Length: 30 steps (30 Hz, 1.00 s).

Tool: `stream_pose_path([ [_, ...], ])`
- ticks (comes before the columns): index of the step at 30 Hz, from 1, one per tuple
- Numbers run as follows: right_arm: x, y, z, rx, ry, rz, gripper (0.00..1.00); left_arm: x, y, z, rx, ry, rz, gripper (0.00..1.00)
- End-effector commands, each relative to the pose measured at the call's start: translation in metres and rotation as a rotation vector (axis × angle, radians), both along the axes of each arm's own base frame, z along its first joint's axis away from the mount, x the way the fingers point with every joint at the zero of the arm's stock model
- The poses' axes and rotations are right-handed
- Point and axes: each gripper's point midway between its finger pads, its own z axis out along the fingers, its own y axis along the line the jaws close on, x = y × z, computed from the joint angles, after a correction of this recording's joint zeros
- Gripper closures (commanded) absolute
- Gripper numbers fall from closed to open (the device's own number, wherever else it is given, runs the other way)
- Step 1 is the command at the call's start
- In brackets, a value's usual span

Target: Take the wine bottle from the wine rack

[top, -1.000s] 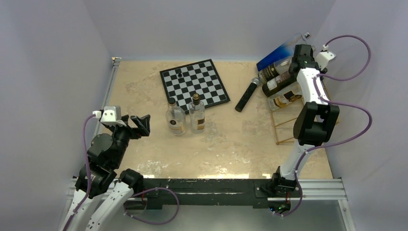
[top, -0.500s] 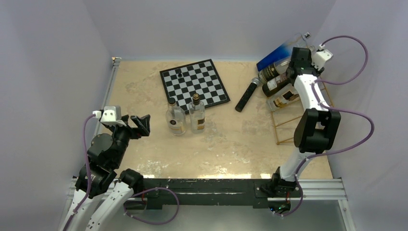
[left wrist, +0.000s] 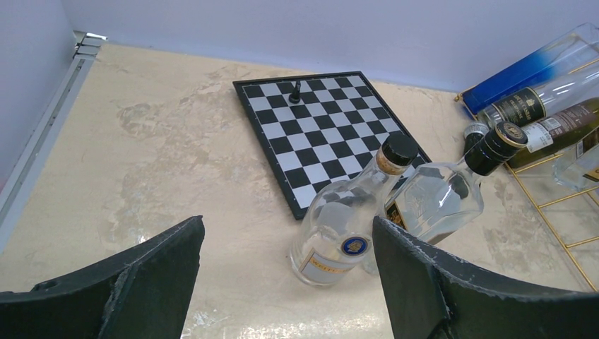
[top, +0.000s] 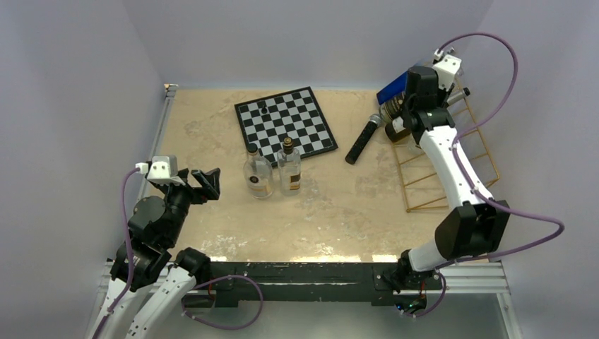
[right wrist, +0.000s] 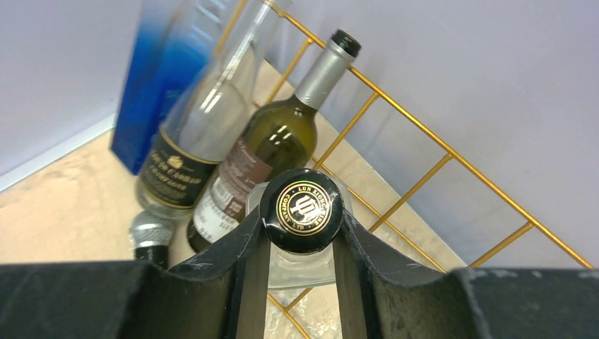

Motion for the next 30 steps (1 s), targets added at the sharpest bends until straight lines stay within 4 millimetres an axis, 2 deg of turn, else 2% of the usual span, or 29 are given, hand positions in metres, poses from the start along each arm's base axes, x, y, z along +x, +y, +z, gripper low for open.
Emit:
stream_pose_path([
  [1, -0.014, 0.020, 0.089, -0.054, -0.239, 0.125, 1.00, -0.002, 0.002, 0.012, -0.011, -0.042, 0.007, 0.08],
  [6, -0.033, 0.061, 0.105, -0.113, -0.210, 0.355, 1.00, -0.003, 0.000, 0.014, -0.014, -0.051, -0.008, 0.07],
  [10, -0.064, 0.107, 0.103, -0.115, -0.197, 0.615, 1.00, -0.004, -0.001, 0.015, -0.016, -0.056, -0.017, 0.07],
  [18, -0.146, 0.180, 0.073, 0.140, -0.230, 1.029, 1.00, -0.005, -0.001, 0.016, -0.023, -0.065, -0.019, 0.07],
  [22, -0.176, 0.218, 0.055, 0.211, -0.197, 1.229, 1.00, -0.005, 0.003, 0.017, -0.019, -0.070, -0.002, 0.07],
  [24, -0.189, 0.238, 0.052, 0.257, -0.204, 1.327, 1.00, -0.004, 0.006, 0.021, -0.012, -0.082, 0.014, 0.07],
  [27, -0.213, 0.276, 0.058, 0.355, -0.212, 1.485, 1.00, -0.007, 0.019, 0.035, -0.020, -0.106, 0.081, 0.07],
  [30, -0.226, 0.307, 0.070, 0.367, -0.217, 1.569, 1.00, -0.018, 0.028, 0.060, -0.048, -0.138, 0.102, 0.07],
])
